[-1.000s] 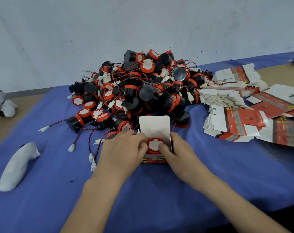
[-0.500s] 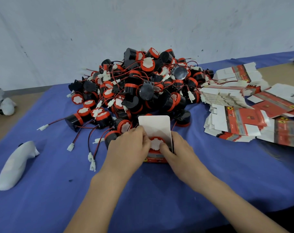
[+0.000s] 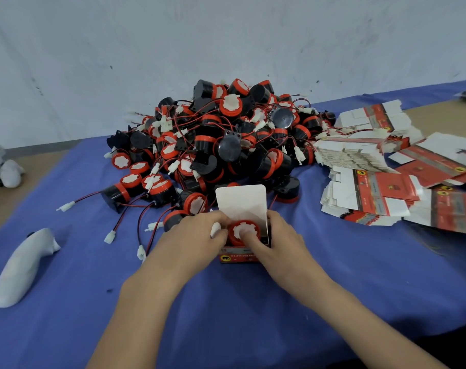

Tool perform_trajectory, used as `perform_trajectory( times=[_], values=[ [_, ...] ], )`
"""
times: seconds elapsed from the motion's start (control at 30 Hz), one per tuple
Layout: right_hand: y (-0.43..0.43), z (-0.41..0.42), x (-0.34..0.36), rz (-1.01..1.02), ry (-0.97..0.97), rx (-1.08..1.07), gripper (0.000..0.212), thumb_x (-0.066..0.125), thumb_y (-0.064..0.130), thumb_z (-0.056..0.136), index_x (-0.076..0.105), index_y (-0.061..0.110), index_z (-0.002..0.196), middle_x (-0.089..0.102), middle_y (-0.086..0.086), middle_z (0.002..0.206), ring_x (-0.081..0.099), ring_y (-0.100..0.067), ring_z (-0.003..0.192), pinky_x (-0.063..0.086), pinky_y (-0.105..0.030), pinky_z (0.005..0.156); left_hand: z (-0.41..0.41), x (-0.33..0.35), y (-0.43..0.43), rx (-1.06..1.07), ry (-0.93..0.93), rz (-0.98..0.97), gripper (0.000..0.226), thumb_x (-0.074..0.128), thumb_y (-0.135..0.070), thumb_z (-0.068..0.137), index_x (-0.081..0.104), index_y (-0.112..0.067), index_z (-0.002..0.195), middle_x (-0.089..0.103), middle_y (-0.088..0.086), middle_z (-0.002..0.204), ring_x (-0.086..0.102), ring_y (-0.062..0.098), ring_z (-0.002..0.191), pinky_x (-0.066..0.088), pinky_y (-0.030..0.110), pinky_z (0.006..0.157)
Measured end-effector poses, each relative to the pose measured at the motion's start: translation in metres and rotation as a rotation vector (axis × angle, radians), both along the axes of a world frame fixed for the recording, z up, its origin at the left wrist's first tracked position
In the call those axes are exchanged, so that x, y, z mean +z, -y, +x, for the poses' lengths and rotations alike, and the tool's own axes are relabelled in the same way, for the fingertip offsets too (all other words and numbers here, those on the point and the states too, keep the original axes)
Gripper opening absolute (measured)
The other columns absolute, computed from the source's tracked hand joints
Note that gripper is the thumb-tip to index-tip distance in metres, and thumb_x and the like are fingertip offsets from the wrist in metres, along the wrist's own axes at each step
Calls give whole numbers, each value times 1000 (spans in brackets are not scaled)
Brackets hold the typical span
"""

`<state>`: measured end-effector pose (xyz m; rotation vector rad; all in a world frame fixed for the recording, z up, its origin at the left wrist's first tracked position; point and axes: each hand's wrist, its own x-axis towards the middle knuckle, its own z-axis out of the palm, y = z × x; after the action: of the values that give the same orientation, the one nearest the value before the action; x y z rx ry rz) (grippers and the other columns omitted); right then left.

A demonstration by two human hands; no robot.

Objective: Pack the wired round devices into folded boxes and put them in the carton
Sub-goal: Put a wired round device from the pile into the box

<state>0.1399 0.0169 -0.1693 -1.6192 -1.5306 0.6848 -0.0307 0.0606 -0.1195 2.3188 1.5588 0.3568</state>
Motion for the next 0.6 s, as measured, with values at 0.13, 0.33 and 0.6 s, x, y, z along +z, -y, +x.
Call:
perform_trajectory(
  times=[0.13, 0.33, 0.6],
  values=[
    [-2, 0, 0, -30, -26, -2, 25, 57, 54, 92, 49, 42, 112, 61, 18, 110, 56, -8, 108, 47, -41, 100, 9, 0, 0, 63, -98, 67, 22, 45, -32, 102, 60, -38, 117, 61, -12, 112, 60, 16, 99, 55, 40, 79],
    [-4, -2, -1, -48, -56, -17, 26, 57, 51, 91, 49, 38, 112, 60, 14, 109, 57, -11, 106, 47, -42, 99, 17, -4, 6, 74, 7, 210, 10, 44, -27, 105, 54, -29, 104, 49, -12, 115, 59, 16, 93, 52, 47, 79],
    [-2, -5, 1, -33, -26, -44, 23, 56, 49, 92, 48, 37, 109, 59, 12, 107, 55, -12, 103, 47, -42, 98, 11, 8, 8, 125, 79, 161, 13, 39, -27, 105, 51, -23, 102, 51, -8, 112, 55, 21, 97, 48, 48, 86]
  ],
)
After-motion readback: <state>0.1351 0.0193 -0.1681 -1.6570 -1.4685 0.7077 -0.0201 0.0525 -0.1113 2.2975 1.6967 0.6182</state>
